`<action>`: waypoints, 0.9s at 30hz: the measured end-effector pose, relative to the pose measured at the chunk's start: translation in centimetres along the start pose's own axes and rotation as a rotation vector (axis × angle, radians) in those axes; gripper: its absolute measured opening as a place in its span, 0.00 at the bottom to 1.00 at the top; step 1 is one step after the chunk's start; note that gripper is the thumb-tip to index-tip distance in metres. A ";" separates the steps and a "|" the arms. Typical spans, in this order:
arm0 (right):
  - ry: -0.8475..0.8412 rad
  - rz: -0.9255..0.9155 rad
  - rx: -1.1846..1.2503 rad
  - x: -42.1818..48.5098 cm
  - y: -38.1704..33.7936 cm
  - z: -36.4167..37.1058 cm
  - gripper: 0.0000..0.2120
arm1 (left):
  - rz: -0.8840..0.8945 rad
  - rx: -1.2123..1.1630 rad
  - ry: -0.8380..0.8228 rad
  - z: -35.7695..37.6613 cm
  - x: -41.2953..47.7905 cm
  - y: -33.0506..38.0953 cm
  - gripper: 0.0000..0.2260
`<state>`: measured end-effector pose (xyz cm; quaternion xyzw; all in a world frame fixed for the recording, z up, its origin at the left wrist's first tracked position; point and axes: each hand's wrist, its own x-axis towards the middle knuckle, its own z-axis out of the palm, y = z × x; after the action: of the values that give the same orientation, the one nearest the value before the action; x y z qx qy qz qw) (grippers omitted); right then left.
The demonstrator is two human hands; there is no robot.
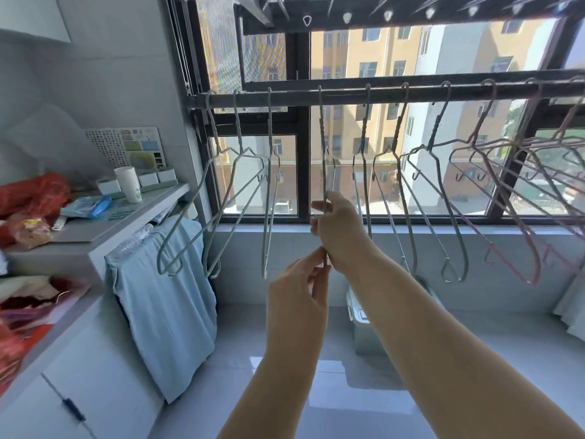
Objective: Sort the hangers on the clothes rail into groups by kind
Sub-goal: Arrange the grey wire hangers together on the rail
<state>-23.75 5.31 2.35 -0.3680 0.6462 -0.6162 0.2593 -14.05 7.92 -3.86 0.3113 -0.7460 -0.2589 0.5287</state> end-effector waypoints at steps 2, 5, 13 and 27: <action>0.007 0.006 0.023 0.1 0.1 -0.4 0.26 | 0.022 0.020 0.025 -0.3 -0.2 -0.1 0.12; 0.018 0.025 0.103 0.1 0.1 -0.8 0.28 | 0.114 0.134 0.166 -1.3 0.4 -0.5 0.13; 0.063 0.053 0.255 0.0 0.0 -1.6 0.26 | -0.060 0.124 0.071 -2.3 2.6 -2.1 0.18; 0.036 0.057 0.096 -0.3 0.0 -1.7 0.26 | -0.107 0.098 -0.022 -1.7 3.0 -3.2 0.08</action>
<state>-24.89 6.60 2.48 -0.3255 0.6307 -0.6454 0.2823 -12.56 3.45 -3.78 0.3734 -0.7459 -0.2532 0.4901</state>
